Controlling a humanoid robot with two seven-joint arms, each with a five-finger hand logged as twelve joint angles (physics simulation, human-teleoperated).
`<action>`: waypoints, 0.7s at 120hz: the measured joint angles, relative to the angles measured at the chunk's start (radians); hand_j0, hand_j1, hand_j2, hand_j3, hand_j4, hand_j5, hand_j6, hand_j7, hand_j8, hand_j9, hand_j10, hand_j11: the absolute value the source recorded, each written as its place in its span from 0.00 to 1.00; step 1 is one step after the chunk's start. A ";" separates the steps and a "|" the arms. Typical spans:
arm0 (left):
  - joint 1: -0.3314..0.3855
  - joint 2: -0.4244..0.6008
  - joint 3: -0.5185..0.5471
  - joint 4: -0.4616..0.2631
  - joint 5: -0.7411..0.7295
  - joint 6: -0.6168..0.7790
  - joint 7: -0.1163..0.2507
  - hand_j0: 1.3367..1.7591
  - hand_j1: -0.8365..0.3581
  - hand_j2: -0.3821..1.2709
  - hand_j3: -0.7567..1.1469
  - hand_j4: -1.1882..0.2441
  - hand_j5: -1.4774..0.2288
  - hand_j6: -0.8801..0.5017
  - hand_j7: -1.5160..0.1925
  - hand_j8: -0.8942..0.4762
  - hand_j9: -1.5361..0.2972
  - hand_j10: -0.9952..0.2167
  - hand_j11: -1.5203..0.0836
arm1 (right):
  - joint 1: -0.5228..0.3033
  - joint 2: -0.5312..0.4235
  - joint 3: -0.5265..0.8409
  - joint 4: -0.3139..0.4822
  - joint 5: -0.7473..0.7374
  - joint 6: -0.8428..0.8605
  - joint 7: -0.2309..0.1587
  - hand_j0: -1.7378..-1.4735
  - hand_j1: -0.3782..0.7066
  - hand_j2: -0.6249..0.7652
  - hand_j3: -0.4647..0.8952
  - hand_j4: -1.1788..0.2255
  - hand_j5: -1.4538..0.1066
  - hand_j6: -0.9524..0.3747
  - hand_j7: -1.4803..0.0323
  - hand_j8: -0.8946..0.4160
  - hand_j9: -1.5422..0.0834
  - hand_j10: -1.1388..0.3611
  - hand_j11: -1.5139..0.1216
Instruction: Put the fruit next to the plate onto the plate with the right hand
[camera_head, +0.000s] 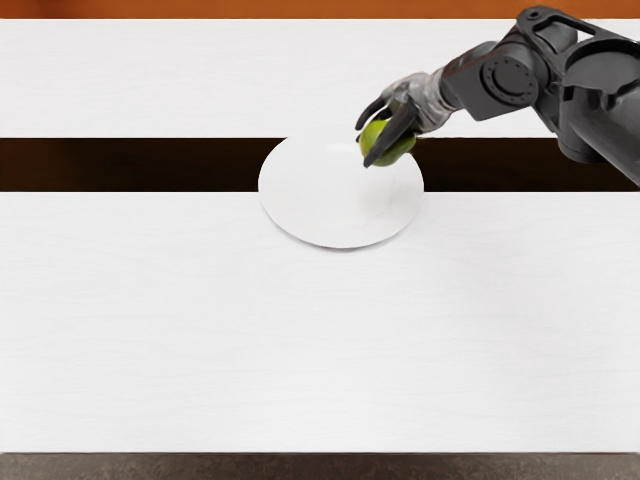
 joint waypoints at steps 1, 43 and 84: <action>0.000 0.000 0.000 0.000 0.000 0.000 0.000 0.76 0.99 0.23 0.40 0.83 0.87 0.64 0.89 0.65 0.84 0.82 0.95 | 0.002 0.007 0.001 -0.002 0.001 0.000 0.000 0.35 0.63 0.60 0.34 0.28 0.13 0.47 0.24 0.58 0.22 0.57 0.18; 0.000 0.000 0.000 0.000 0.000 0.000 0.000 0.76 0.99 0.23 0.40 0.83 0.87 0.64 0.89 0.65 0.84 0.82 0.95 | 0.007 0.092 -0.048 -0.053 0.005 -0.157 0.000 0.32 0.31 0.51 0.34 0.60 0.59 0.57 0.67 0.61 0.64 0.67 0.61; -0.002 0.000 0.000 0.000 0.000 0.000 0.000 0.76 0.99 0.23 0.40 0.83 0.87 0.64 0.89 0.65 0.84 0.82 0.95 | -0.180 -0.339 0.252 0.025 0.155 0.098 0.000 0.30 0.10 0.46 0.34 0.78 0.85 0.67 0.90 0.65 0.87 0.73 0.85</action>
